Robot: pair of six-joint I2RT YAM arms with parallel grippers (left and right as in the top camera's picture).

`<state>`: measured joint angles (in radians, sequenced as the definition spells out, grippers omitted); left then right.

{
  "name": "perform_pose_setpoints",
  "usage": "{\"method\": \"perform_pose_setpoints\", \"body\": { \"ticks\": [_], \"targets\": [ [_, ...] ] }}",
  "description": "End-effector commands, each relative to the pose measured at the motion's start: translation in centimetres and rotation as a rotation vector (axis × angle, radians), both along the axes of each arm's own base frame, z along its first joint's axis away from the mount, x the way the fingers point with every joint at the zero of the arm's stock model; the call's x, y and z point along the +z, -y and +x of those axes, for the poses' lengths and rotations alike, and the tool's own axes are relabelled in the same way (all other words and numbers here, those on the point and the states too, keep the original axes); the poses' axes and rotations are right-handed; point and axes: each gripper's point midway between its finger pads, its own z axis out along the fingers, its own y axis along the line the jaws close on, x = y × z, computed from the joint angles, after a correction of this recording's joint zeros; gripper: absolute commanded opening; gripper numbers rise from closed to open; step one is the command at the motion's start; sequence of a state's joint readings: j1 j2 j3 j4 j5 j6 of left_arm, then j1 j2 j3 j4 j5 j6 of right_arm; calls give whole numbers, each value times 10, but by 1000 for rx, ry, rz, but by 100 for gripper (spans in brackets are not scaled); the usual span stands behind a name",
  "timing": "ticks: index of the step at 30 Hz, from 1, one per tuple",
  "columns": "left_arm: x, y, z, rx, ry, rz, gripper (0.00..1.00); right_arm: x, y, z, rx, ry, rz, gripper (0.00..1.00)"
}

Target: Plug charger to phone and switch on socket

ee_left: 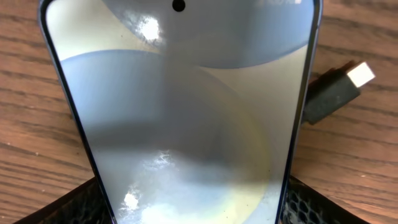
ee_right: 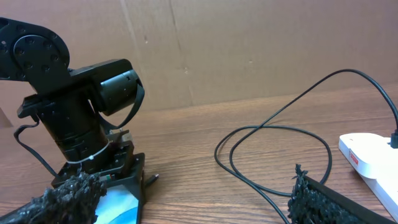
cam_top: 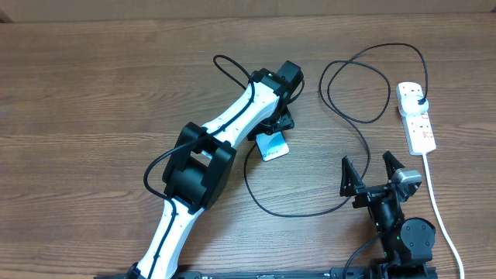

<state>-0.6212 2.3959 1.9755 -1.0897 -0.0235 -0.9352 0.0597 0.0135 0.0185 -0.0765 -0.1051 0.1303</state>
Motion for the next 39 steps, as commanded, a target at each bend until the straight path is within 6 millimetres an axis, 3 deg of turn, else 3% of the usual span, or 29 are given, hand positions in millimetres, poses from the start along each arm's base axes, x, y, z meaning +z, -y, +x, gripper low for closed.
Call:
{"method": "perform_pose_setpoints", "body": {
  "ticks": [1, 18, 28, 39],
  "targets": [
    [-22, 8, -1, -42, -40, -30, 73, -2, -2, 0, 8, 4, 0, 100],
    [37, 22, 27, -164, 54, -73, 72, -2, -2, 0, 8, 4, 0, 100],
    [96, -1, 44, -143, 81, -97, 73, -2, -2, 0, 9, 4, 0, 100],
    [100, -26, 30, -221, -27, -109, 70, -2, -2, 0, 8, 4, 0, 100]
  ]
}}
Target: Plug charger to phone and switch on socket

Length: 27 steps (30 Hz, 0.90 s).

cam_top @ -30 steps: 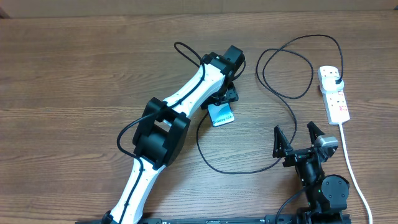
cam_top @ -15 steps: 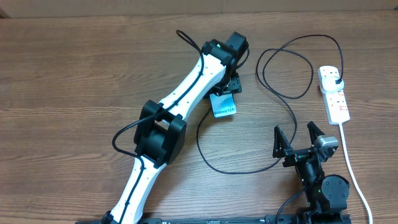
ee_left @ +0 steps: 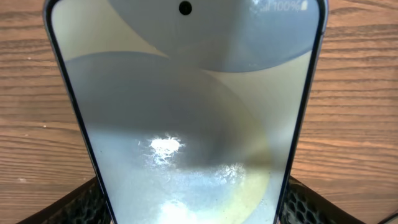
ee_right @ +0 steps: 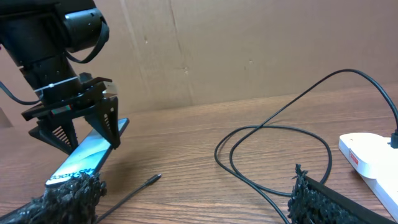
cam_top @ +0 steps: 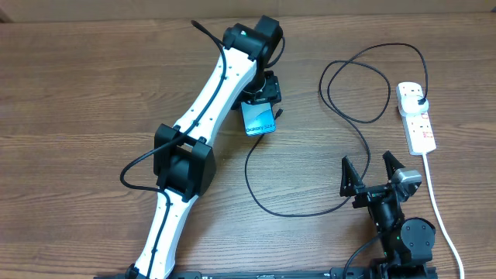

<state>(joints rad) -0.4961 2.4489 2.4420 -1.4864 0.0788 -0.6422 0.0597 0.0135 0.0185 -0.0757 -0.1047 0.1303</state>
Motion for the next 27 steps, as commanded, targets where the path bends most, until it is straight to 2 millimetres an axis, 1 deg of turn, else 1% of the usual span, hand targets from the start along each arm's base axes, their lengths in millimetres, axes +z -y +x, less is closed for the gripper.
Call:
{"method": "perform_pose_setpoints", "body": {
  "ticks": [1, 5, 8, 11, 13, 19, 24, 27],
  "targets": [
    [6, 3, -4, -47, -11, -21, 70, -2, -2, 0, 9, 3, -1, 100],
    [6, 3, -6, -47, -18, -21, 68, -2, -2, 0, 9, 3, 0, 100],
    [7, 11, -11, -50, -46, -68, 63, -2, -2, 0, 9, 3, 0, 100],
    [10, 23, -23, -55, -106, -143, 62, -2, -2, 0, 9, 3, 0, 100],
    [13, 31, -31, -49, -151, -194, 57, -2, -2, 0, 9, 3, -1, 100],
    [19, 39, -47, 11, -246, -257, 57, -2, -2, 0, 9, 3, 0, 100],
    [24, 48, -52, 94, -302, -308, 55, -2, -2, 0, 9, 3, 0, 100],
    [30, 54, -54, 136, -348, -367, 55, -2, -2, 0, 9, 3, -1, 100]
  ]
}}
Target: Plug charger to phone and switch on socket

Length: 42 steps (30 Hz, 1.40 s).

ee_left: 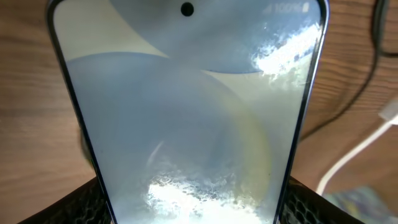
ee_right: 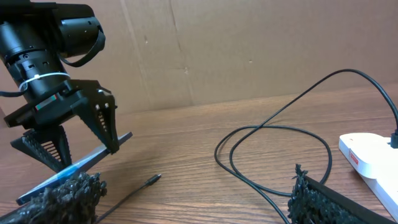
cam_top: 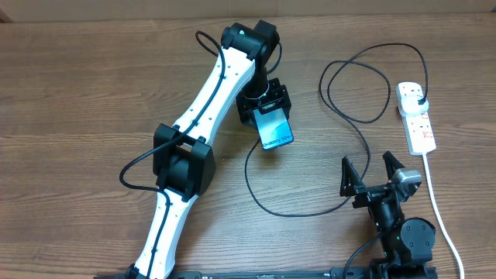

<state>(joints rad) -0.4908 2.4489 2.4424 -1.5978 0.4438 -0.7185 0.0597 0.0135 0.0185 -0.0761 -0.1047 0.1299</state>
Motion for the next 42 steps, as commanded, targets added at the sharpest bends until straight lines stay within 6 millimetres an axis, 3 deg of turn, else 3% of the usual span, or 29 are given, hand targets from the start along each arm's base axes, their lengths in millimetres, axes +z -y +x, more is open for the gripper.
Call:
{"method": "perform_pose_setpoints", "body": {
  "ticks": [1, 4, 11, 16, 31, 42],
  "targets": [
    [17, 17, -3, 81, -77, -111, 55, -2, -2, 0, 9, 3, 0, 100],
    [20, 15, -1, 151, -124, -128, 52, -2, -2, 0, 9, 3, 0, 100],
    [31, 12, 1, 281, -238, -177, 55, -2, -2, 0, 9, 3, 0, 100],
    [49, 9, 10, 330, -315, -314, 55, -2, -2, 0, 9, 3, 0, 100],
    [77, -50, 45, 512, -420, -494, 58, -2, -2, 0, 9, 3, 0, 100],
    [93, -53, 50, 535, -463, -591, 58, -2, -2, 0, 9, 3, 0, 100]
  ]
}}
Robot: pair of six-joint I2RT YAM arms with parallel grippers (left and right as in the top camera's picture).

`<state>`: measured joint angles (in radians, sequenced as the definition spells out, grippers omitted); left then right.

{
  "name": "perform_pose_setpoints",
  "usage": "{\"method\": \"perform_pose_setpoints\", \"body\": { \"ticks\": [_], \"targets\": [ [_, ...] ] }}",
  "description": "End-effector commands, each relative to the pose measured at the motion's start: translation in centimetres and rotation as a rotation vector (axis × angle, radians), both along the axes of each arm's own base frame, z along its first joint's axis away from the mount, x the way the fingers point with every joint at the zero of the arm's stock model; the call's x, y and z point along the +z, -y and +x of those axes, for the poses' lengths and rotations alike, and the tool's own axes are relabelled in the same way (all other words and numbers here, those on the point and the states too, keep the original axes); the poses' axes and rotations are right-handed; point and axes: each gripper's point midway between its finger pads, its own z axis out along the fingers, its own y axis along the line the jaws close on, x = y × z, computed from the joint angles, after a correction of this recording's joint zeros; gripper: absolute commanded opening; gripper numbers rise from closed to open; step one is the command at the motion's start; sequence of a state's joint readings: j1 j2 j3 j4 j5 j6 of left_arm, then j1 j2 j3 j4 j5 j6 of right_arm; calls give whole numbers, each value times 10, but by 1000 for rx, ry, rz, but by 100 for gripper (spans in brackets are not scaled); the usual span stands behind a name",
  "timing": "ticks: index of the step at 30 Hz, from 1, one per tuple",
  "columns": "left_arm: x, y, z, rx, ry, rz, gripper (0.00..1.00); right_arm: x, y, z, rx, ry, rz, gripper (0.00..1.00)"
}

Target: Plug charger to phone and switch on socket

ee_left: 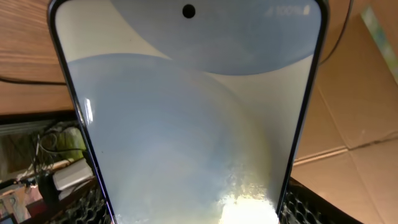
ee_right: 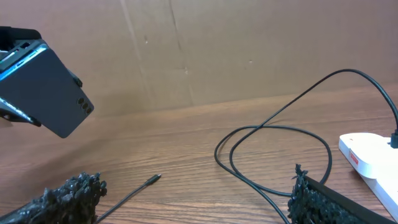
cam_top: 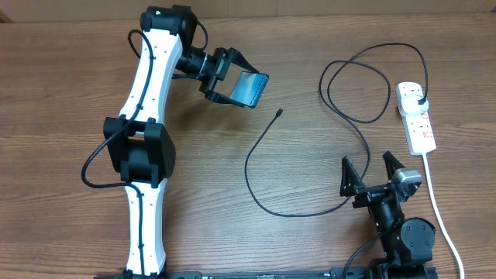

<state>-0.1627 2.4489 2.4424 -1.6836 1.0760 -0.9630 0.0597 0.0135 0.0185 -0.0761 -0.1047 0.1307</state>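
Note:
My left gripper (cam_top: 225, 77) is shut on the phone (cam_top: 249, 89), holding it in the air over the back of the table; its lit screen fills the left wrist view (ee_left: 186, 118) and its dark back shows in the right wrist view (ee_right: 53, 99). The black charger cable (cam_top: 256, 159) lies looped on the wood, its free plug tip (cam_top: 278, 113) to the right of the phone, also seen small in the right wrist view (ee_right: 152, 179). The cable runs to the white socket strip (cam_top: 415, 116) at the right. My right gripper (cam_top: 372, 174) stands open near the front edge.
A white lead (cam_top: 438, 205) runs from the socket strip toward the front right. A cardboard wall (ee_right: 249, 43) stands behind the table.
My left arm has swung the phone up and to the left, from the table's middle to the back; it now faces sideways. The plug tip lies uncovered. The right arm is unchanged.
My left gripper first held the phone low on the wood beside the plug tip. It then had it lifted a little further back, then over the cable's end mid-table, and now raised and tilted at the back. My right gripper stayed open throughout.

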Motion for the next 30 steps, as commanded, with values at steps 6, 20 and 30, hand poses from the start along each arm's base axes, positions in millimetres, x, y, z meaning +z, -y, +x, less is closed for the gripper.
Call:
{"method": "perform_pose_setpoints", "body": {
  "ticks": [6, 20, 30],
  "targets": [
    [15, 6, 2, 6, 6, -66, 61, -2, -2, 0, 8, 4, -1, 100],
    [14, 7, 1, 4, 6, -64, 60, -1, -15, -3, 84, -35, 166, 100],
    [14, 7, 1, 4, 6, -64, 60, 20, -28, -12, 151, -175, 207, 100]
  ]
}}
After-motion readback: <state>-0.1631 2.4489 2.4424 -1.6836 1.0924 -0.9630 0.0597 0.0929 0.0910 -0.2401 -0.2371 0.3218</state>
